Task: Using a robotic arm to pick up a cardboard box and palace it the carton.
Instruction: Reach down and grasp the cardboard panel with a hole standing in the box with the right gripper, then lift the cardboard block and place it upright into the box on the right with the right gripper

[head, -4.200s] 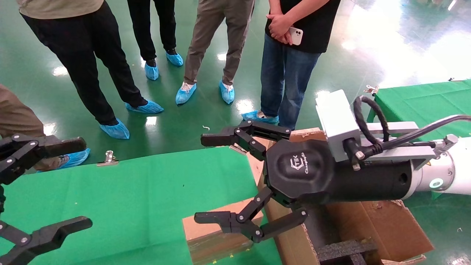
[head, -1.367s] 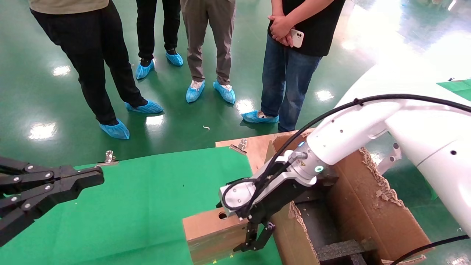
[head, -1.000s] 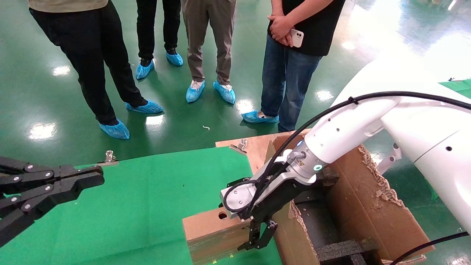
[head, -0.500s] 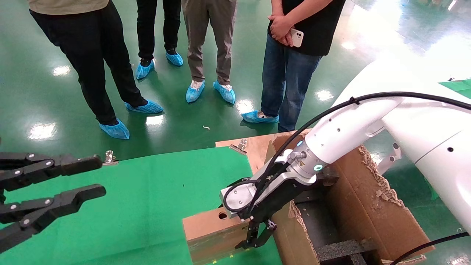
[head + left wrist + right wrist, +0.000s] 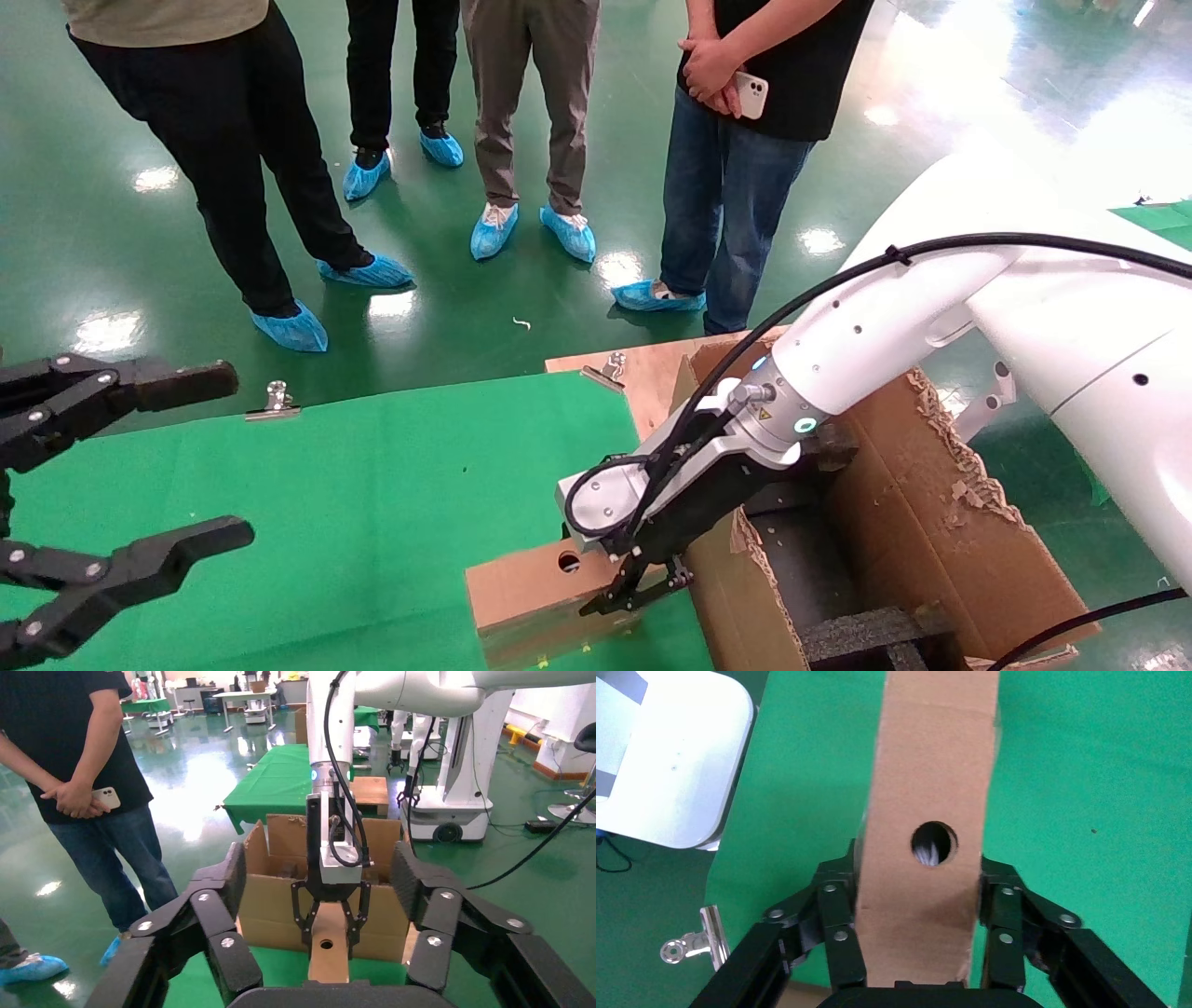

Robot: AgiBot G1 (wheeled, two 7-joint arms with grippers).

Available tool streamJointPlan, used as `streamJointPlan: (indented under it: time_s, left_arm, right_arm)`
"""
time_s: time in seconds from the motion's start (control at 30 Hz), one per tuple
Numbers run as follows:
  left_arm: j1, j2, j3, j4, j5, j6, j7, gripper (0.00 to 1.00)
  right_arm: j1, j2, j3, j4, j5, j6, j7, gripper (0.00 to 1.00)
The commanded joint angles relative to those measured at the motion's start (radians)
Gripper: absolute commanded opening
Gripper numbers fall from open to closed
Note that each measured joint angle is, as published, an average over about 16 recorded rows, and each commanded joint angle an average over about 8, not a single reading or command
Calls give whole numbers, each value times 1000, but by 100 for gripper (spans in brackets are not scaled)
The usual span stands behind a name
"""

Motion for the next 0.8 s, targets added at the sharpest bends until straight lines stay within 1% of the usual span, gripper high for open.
streamJointPlan:
  time_s: [0.03, 0.5, 0.63, 0.8]
  left_arm:
    - [0, 0, 0, 0, 0, 0, 0, 100]
    - [0, 0, 0, 0, 0, 0, 0, 100]
    - [0, 0, 0, 0, 0, 0, 0, 100]
    - [0, 0, 0, 0, 0, 0, 0, 100]
  right_arm:
    - [0, 0, 0, 0, 0, 0, 0, 0]
    - [12, 9, 6, 0, 13, 8, 5, 0]
    - [55, 23, 18, -5, 30, 5, 13, 0]
    - [149, 42, 32, -20, 54, -7, 20, 0]
